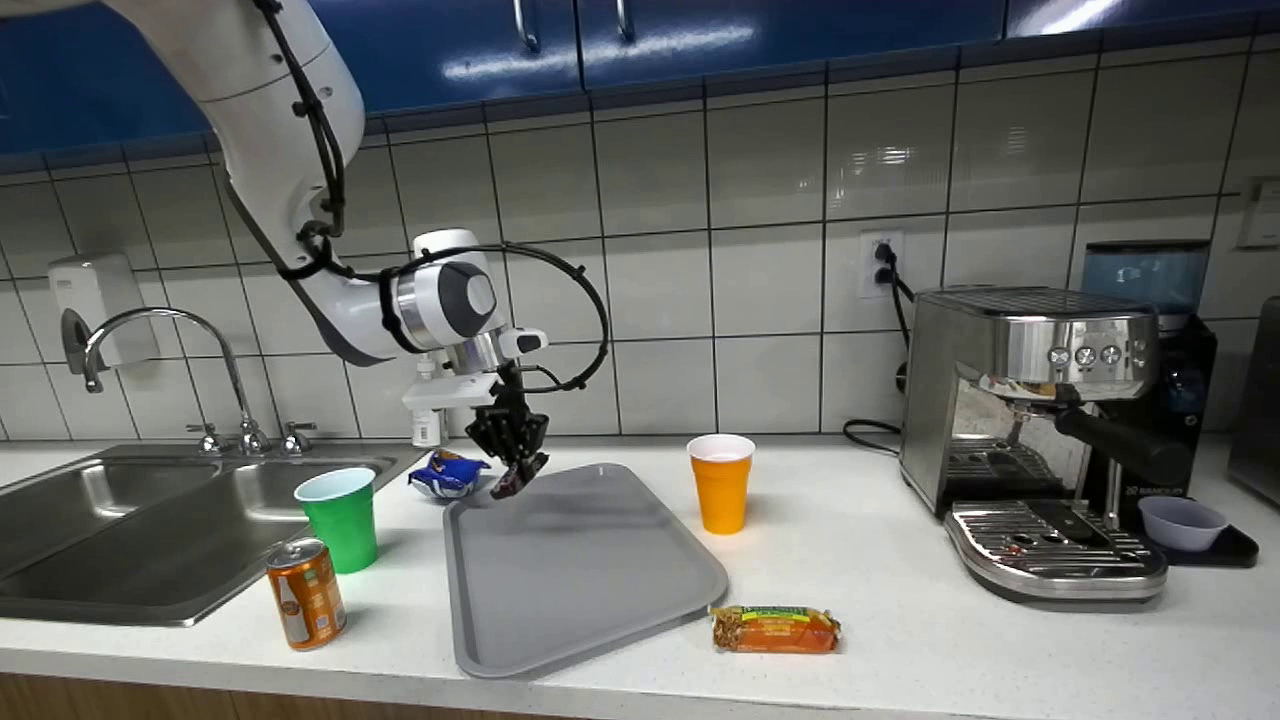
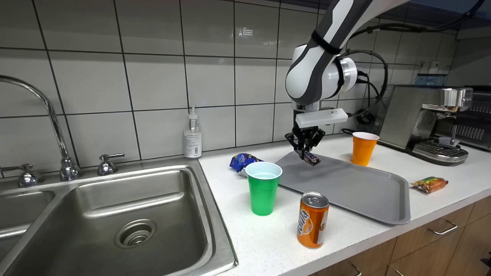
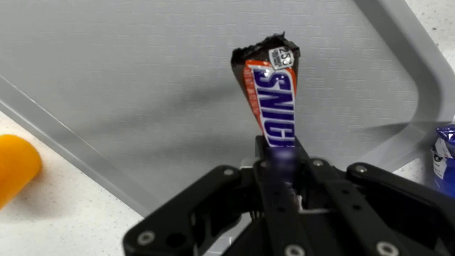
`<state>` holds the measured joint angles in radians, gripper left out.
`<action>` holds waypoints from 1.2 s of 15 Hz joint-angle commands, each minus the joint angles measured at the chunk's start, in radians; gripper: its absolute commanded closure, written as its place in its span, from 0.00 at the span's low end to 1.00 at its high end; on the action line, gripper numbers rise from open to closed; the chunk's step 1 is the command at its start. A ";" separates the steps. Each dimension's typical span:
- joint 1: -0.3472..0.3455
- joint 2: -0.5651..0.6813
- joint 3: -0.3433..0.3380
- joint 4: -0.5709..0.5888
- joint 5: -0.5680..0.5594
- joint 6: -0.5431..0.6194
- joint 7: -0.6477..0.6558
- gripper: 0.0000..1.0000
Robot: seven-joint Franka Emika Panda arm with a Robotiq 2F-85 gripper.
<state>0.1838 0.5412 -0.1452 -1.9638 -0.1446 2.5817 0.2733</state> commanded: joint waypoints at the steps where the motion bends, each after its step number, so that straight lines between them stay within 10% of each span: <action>1: 0.012 -0.050 -0.019 -0.042 -0.038 -0.005 0.055 0.96; 18: -0.016 -0.050 -0.096 -0.023 -0.084 -0.021 0.162 0.96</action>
<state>0.1817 0.4955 -0.2376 -2.0054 -0.2150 2.5817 0.4014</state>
